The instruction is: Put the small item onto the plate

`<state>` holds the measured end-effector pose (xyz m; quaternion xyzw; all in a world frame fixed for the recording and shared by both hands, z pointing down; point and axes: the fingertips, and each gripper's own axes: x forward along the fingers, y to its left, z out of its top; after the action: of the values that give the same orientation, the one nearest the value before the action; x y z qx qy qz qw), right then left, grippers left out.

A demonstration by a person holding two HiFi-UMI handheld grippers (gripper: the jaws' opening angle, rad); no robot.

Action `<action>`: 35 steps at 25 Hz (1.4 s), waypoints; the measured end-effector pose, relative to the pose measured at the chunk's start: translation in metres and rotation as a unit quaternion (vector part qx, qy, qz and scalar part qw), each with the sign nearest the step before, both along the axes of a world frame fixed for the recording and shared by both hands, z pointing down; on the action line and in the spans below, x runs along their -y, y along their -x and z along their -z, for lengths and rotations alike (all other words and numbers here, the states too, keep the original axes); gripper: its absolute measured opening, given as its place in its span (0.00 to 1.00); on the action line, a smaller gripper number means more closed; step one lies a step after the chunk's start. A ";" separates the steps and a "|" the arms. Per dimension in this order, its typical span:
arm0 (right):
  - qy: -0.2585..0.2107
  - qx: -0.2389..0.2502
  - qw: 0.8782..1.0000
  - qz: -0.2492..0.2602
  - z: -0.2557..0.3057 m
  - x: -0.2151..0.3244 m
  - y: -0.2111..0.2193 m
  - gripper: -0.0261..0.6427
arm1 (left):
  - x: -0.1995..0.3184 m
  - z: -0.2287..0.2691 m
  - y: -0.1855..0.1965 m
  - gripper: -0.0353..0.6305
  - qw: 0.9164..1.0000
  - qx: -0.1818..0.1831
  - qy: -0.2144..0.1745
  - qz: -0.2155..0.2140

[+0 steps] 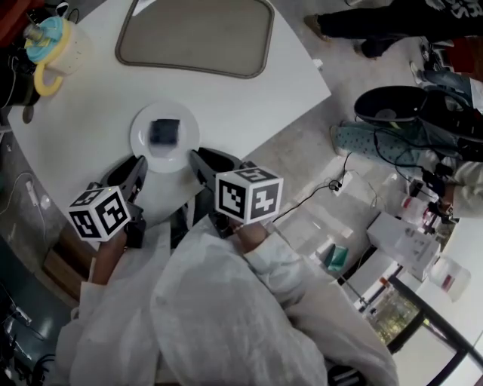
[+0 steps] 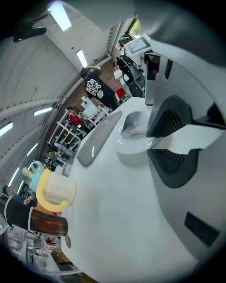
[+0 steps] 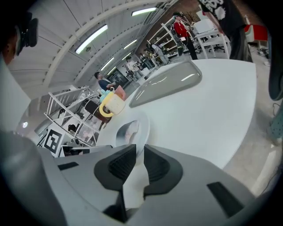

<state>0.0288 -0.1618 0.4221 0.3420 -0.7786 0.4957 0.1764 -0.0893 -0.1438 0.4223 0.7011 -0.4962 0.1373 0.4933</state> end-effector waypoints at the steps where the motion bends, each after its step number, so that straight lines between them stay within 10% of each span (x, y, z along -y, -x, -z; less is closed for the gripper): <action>1: -0.001 0.000 1.000 0.003 0.000 0.007 0.000 0.14 | 0.006 0.000 0.000 0.16 1.000 -0.001 -0.001 0.003; 14: -0.008 0.011 0.999 0.035 -0.009 0.102 -0.009 0.14 | 0.096 -0.001 -0.011 0.16 1.000 0.018 -0.015 0.015; 25: -0.062 -0.007 0.992 0.106 -0.003 -0.050 0.013 0.14 | -0.071 -0.001 0.009 0.16 0.994 0.011 -0.073 0.083; 35: -0.075 -0.017 0.989 0.129 -0.003 -0.002 0.024 0.14 | -0.029 0.002 0.016 0.16 0.991 0.018 -0.083 0.107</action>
<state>0.0050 -0.1600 0.4251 0.2597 -0.8481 0.4029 0.2256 -0.1057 -0.1148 0.4203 0.6796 -0.5874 0.0548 0.4361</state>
